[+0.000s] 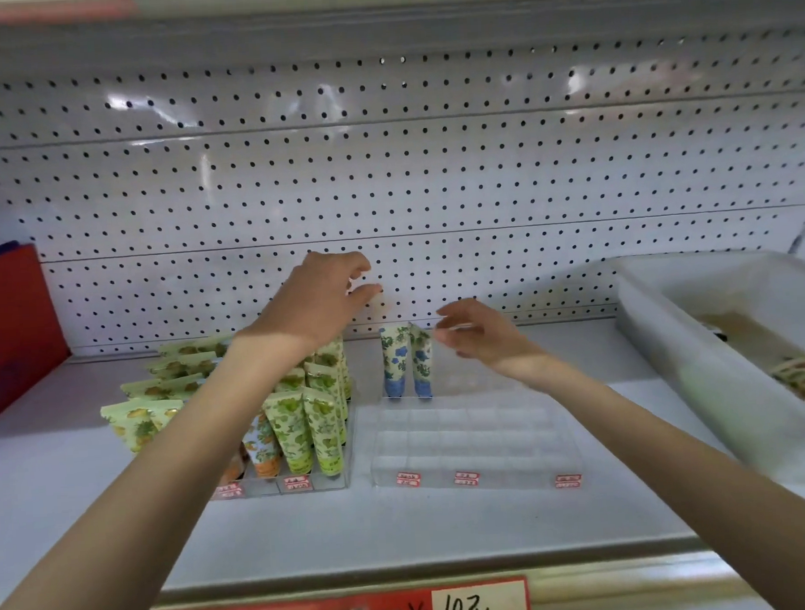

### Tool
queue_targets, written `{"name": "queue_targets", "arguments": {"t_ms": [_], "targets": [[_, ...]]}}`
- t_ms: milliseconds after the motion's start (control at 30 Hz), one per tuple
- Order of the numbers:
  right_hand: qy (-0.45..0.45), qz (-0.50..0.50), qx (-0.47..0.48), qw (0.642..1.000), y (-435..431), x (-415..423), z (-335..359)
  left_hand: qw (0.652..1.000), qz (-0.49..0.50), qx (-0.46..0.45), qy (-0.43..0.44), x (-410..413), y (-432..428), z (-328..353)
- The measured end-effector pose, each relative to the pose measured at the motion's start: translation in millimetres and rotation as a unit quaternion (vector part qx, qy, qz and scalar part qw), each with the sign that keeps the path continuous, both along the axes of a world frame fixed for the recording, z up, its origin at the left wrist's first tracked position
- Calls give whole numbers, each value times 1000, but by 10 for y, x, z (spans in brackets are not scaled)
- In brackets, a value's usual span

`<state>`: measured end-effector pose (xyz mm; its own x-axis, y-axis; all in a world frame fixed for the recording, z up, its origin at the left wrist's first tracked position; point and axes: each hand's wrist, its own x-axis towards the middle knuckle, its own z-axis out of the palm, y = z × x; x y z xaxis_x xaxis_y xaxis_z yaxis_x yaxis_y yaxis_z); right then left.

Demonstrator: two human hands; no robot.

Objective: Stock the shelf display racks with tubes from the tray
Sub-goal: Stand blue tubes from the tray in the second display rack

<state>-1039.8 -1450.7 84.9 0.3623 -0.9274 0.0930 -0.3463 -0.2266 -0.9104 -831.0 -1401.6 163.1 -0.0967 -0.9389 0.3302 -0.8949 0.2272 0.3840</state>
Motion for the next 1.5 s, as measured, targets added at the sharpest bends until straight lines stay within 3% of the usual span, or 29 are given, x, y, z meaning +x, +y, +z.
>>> {"name": "queue_targets", "arguments": {"t_ms": [200, 433, 633, 800, 1200, 1500], "targets": [[95, -62, -142, 983, 119, -224, 390, 996, 22, -46, -72, -59, 231, 169], [186, -115, -205, 954, 396, -510, 633, 988, 13, -59, -139, -202, 427, 201], [396, -166, -237, 872, 706, -854, 601, 977, 28, -24, -208, -404, 465, 101], [481, -194, -207, 830, 919, -1170, 495, 977, 5, -6, -215, -664, 551, 13], [479, -253, -161, 825, 1001, -2315, 504, 980, -23, -22, -196, -1563, 501, -29], [514, -218, -135, 819, 875, -3177, 435, 981, -6, -7, -195, -2464, 388, -231]]}}
